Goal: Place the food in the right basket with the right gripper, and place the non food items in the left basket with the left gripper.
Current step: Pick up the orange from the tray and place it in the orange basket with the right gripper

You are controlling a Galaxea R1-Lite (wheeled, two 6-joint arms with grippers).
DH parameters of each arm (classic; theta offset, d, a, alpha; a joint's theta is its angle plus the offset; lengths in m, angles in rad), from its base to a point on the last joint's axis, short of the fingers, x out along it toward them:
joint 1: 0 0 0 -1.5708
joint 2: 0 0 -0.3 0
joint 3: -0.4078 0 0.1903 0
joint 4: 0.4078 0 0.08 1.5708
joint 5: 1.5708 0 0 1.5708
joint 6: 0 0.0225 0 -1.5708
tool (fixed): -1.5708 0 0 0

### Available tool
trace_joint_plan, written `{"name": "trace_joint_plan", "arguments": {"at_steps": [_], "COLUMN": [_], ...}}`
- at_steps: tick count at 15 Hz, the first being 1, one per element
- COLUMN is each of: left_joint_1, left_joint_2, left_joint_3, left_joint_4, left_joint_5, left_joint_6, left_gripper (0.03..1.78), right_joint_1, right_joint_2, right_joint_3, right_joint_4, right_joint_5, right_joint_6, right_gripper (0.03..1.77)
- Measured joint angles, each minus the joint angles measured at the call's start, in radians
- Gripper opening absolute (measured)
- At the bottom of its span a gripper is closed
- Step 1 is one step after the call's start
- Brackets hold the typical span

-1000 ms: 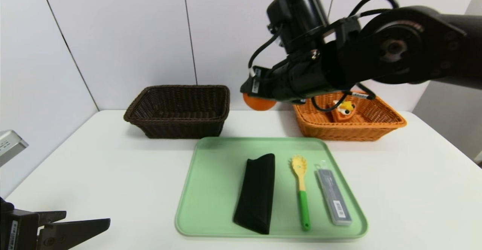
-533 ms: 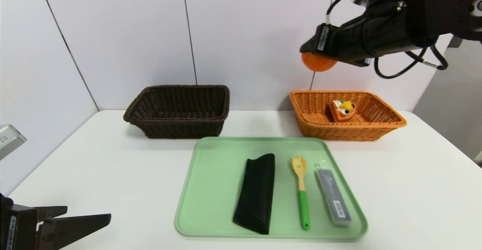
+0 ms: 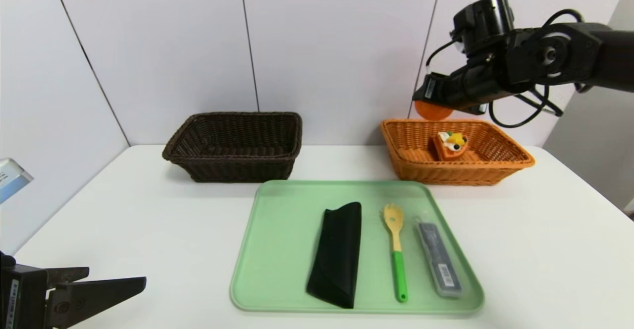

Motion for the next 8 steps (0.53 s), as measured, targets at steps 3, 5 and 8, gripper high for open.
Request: {"name": "trace_joint_plan", "arguments": {"at_steps": [3,5,8], "left_joint_1": [0.000,0.000,0.000], "left_joint_2": [0.001,0.002,0.008], "left_joint_3": [0.004,0.008,0.010], "left_joint_4": [0.000,0.000,-0.001], "left_joint_5": [0.000,0.000,0.001], "left_joint_6": [-0.001,0.000,0.000], "left_gripper": [1.69,1.69,1.69], "right_joint_1": [-0.016,-0.020,-0.023], "right_joint_2": [0.096,0.151,0.203], "right_joint_3": [-0.001,-0.001,-0.002], "right_joint_4": [-0.042,-0.047,-0.050], "right_joint_5": [0.001,0.000,-0.002], "right_joint_6": [0.008,0.012,0.014], "right_gripper": [1.13,1.13,1.13]}}
